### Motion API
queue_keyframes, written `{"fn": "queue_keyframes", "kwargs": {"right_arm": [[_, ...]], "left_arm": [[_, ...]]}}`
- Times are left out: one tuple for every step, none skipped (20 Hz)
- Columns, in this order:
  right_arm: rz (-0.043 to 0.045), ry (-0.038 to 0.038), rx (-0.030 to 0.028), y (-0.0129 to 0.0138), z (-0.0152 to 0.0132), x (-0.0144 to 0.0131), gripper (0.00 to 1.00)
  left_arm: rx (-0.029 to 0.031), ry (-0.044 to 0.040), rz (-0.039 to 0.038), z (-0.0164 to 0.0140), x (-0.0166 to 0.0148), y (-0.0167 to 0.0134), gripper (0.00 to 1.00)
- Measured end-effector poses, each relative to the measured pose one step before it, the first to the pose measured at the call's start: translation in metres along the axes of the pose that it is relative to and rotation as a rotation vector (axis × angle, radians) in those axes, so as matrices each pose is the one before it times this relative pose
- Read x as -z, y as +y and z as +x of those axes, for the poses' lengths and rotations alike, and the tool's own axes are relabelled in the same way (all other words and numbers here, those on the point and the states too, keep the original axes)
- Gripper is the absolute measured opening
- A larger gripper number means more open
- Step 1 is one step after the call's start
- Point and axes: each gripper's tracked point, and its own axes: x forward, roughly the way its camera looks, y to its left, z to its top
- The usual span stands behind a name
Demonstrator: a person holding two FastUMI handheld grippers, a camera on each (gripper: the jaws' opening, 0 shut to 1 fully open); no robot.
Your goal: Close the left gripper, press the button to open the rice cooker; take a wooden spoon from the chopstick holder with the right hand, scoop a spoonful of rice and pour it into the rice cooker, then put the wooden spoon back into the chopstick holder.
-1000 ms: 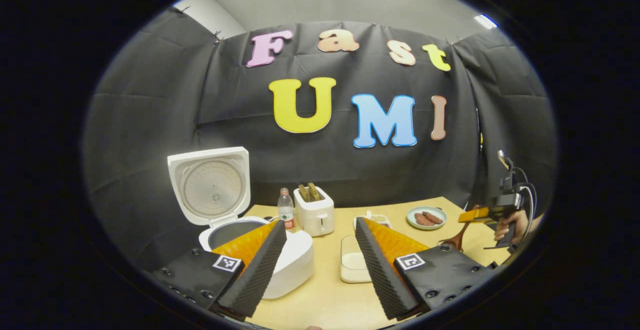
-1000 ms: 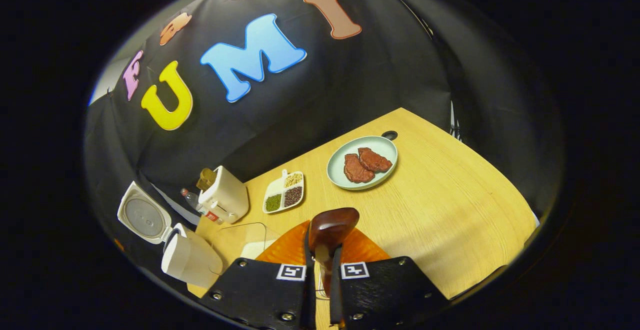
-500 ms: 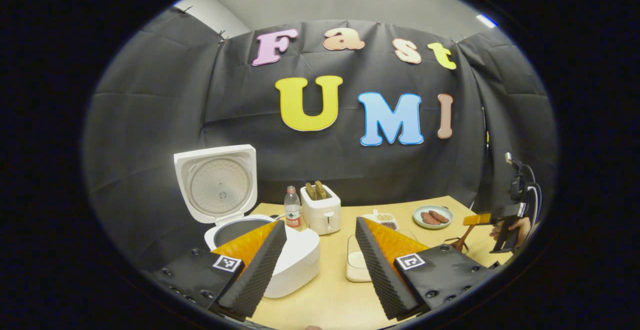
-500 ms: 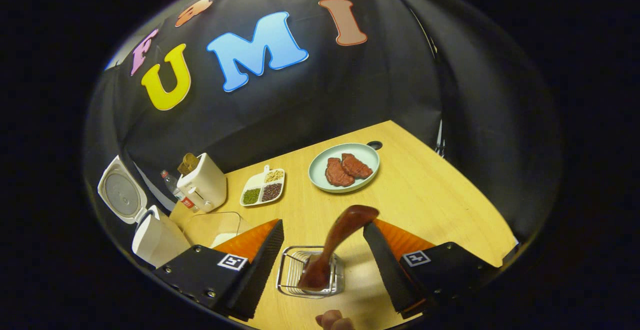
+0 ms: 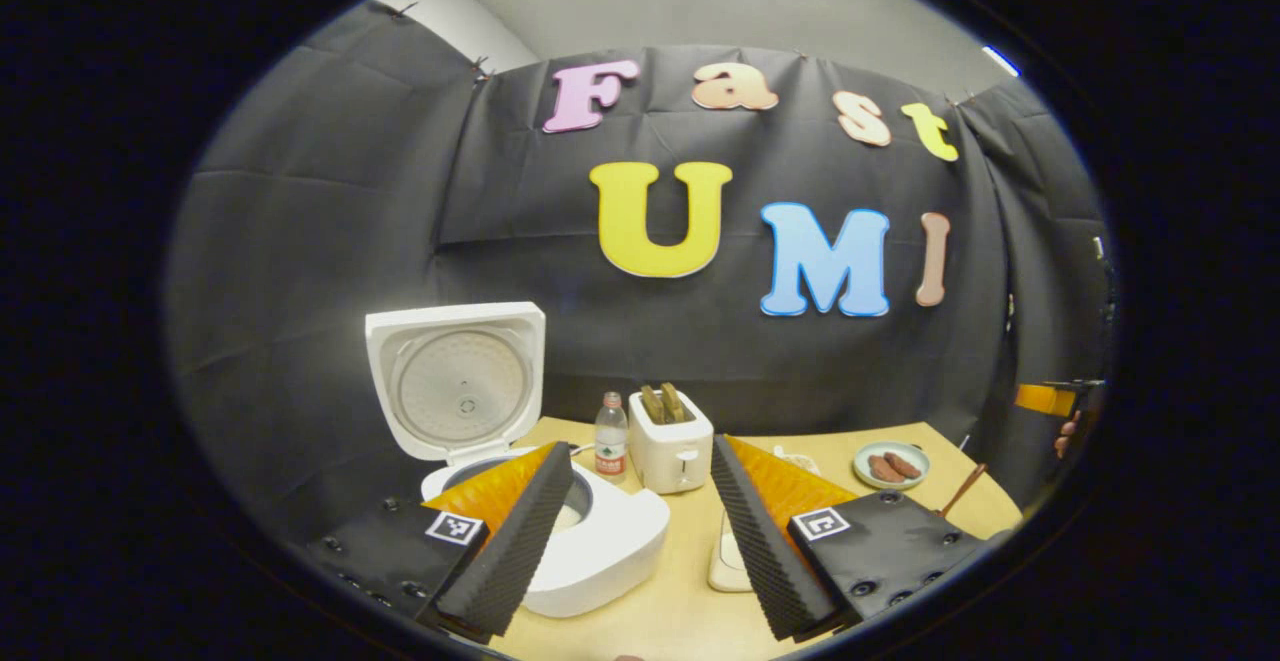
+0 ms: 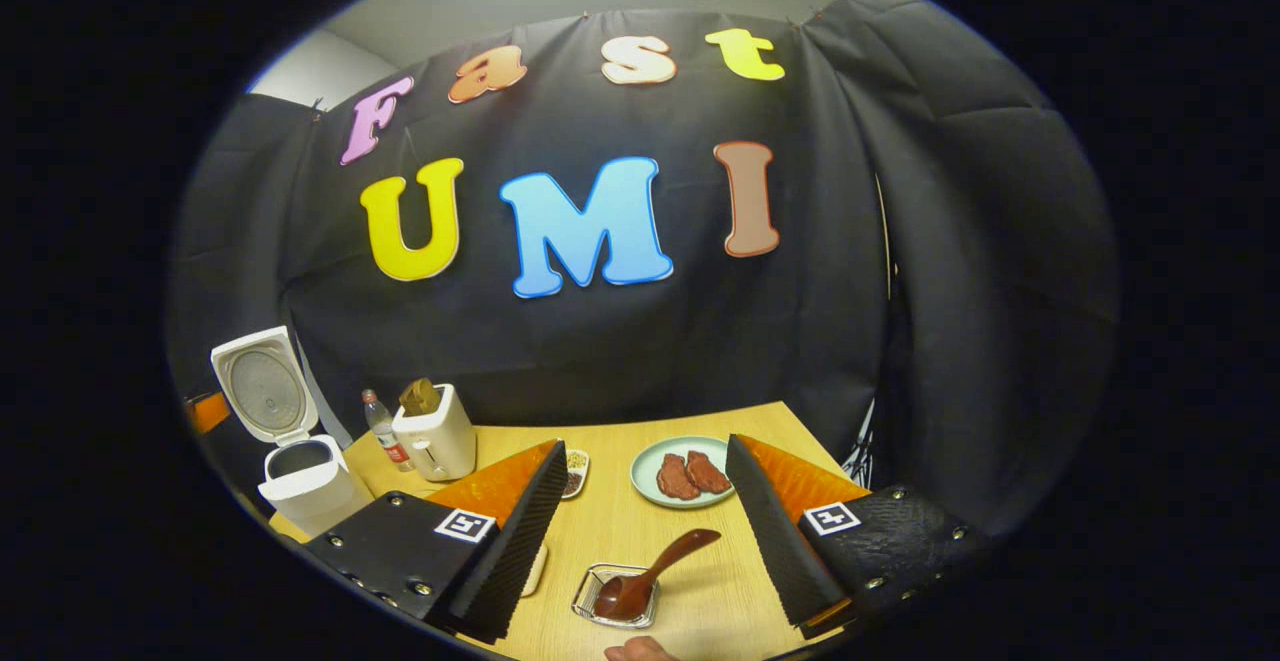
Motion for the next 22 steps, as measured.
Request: {"fn": "queue_keyframes", "kwargs": {"right_arm": [[0.00185,-0.01575,-0.01379,0.00689,-0.00079,-0.00855,0.96],[0.00217,-0.01286,-0.01461,0.00736,0.00022,-0.00716,0.96],[-0.00325,-0.01101,-0.01316,0.00675,0.00094,-0.00552,0.96],[-0.00735,-0.00929,-0.01168,0.00640,0.00175,-0.00381,0.96],[-0.01208,-0.00355,-0.00574,0.00436,0.00209,-0.00107,0.96],[-0.01086,-0.00067,-0.00286,0.00370,0.00178,-0.00021,0.96],[-0.00530,0.00210,-0.00981,0.00279,0.00851,-0.00091,0.96],[-0.00024,0.00570,-0.01188,0.00577,0.00212,0.00096,0.96],[0.00145,0.00772,-0.00973,0.00407,0.00244,0.00204,0.96],[0.00115,0.00962,-0.00838,0.00357,0.00284,0.00279,0.96],[-0.00016,0.00584,-0.00256,0.00211,0.00372,0.00295,0.96],[-0.00021,0.00589,0.00048,0.00055,0.00374,0.00208,0.96],[0.00090,0.00671,0.00280,-0.00025,0.00301,0.00289,0.96],[0.00034,0.00445,0.00389,-0.00065,0.00192,0.00118,0.96],[-0.00133,0.00617,0.00569,-0.00160,0.00299,0.00176,0.96],[-0.00078,0.00704,0.00575,-0.00281,0.00300,0.00268,0.96],[-0.00050,0.00524,0.00652,-0.00212,0.00214,0.00096,0.96],[-0.00096,0.00467,0.00710,-0.00286,0.00258,0.00190,0.96],[-0.00184,0.00498,0.00989,-0.00399,0.00167,0.00106,0.96],[0.00038,0.00436,0.00671,-0.00261,0.00095,0.00092,0.96],[0.00169,0.00361,0.00752,-0.00283,0.00138,0.00261,0.96],[0.00153,0.00585,0.00417,-0.00153,0.00194,0.00128,0.96]], "left_arm": [[-0.02130,-0.00431,-0.00463,0.00741,-0.00668,0.00891,0.99],[-0.02509,-0.00388,-0.00257,0.00717,-0.00599,0.00967,0.99],[-0.02673,-0.00489,-0.00261,0.00890,-0.00832,0.00881,0.96],[-0.03031,-0.00493,-0.00342,0.00949,-0.00724,0.00902,0.96],[-0.03032,-0.00782,-0.00537,0.00920,-0.00884,0.00824,0.96],[-0.05659,-0.00776,-0.00232,0.00944,-0.00727,0.01303,0.96],[-0.05606,-0.00919,0.00296,0.01232,-0.00799,0.01276,0.99],[-0.03631,-0.00032,-0.00160,0.01363,-0.00428,0.00593,0.99],[-0.03619,0.00351,-0.00264,0.01392,-0.00563,0.00696,0.96],[-0.02801,0.01419,-0.01347,0.01534,-0.00413,0.00462,0.99],[-0.02189,0.01248,-0.02703,0.01704,-0.00493,0.00335,0.96],[-0.02346,-0.00028,-0.03311,0.01582,-0.00875,0.00372,0.99],[-0.02852,-0.00452,-0.03286,0.01517,-0.00870,0.00586,0.96],[-0.03072,-0.00762,-0.01946,0.01581,-0.00881,0.00575,0.96],[-0.02231,-0.00410,-0.00799,0.01702,-0.00337,0.00373,0.99],[-0.01884,0.00064,0.00330,0.01283,-0.00539,0.00260,0.96],[-0.01883,0.00287,0.01367,0.01413,-0.00226,0.00419,0.96],[-0.01452,0.00436,0.01097,0.01380,-0.00034,0.00302,0.96],[-0.00835,0.00639,-0.00093,0.01320,-0.00124,0.00148,0.96],[-0.00813,0.00480,-0.01046,0.01292,-0.00125,0.00139,0.96],[-0.01933,0.00745,-0.00976,0.01270,0.00022,0.00453,0.96],[-0.01606,0.01257,-0.00455,0.01492,0.00022,0.00428,0.99]]}}
